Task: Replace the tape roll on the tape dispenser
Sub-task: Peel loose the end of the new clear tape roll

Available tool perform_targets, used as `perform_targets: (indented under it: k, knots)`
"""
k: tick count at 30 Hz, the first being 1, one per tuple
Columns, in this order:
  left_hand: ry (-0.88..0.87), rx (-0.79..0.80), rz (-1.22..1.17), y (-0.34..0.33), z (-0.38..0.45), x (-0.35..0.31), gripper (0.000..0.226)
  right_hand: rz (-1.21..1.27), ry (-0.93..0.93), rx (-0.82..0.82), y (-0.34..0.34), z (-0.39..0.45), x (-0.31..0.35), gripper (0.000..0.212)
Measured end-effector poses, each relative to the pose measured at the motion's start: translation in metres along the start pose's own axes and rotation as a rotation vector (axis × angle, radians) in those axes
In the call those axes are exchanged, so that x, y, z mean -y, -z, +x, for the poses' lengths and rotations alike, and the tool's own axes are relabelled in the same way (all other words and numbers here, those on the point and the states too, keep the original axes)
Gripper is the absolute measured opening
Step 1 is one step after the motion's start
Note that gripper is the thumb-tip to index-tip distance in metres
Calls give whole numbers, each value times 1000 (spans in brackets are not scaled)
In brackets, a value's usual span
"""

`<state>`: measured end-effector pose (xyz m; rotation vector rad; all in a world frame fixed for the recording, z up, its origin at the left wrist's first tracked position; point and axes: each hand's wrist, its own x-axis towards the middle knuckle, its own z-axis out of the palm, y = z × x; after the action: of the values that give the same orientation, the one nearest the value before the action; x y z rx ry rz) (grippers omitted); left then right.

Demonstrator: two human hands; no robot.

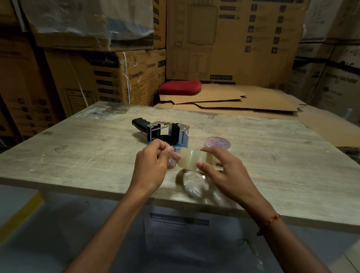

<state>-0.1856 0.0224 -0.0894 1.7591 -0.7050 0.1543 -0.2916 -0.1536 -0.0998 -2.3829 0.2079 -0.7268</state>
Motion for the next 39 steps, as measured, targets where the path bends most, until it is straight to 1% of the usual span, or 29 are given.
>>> perform_targets:
  k: [3, 8, 10, 14, 16, 20, 24, 27, 30, 32, 34, 39]
  knots:
    - [90, 74, -171, 1, 1, 1, 13, 51, -8, 58, 5, 0, -3, 40]
    - [164, 148, -301, 1, 0, 3, 14, 62, -14, 101, 6, -1, -1, 36]
    - [182, 166, -341, 0, -2, 4, 15, 79, -25, 84, 6, -1, 0, 35]
    - [173, 199, -406, -1, -8, 4, 17, 49, -40, -16, 5, -1, 2, 33]
    - [160, 193, -424, -3, -9, 5, 19, 63, -56, -18, 7, 0, 0, 31]
    - [175, 191, -476, -7, -9, 6, 19, 126, -77, 27, 10, 1, -5, 22]
    - [190, 222, -509, -8, -7, 6, 19, 184, -90, 62, 14, 0, -6, 20]
    - [232, 282, -550, -7, -3, 9, 18, 308, -120, 123, 18, 1, -8, 19]
    - [320, 350, -649, -3, 4, 10, 17, 419, -145, 189, 22, 1, -9, 21]
    - [332, 372, -643, 1, 9, 11, 16, 438, -144, 219, 23, 1, -9, 24]
    - [322, 378, -587, 4, 13, 14, 15, 412, -129, 225, 21, 1, -11, 26]
    - [230, 349, -423, 13, 16, 19, 14, 251, -47, 242, 16, -1, -14, 27]
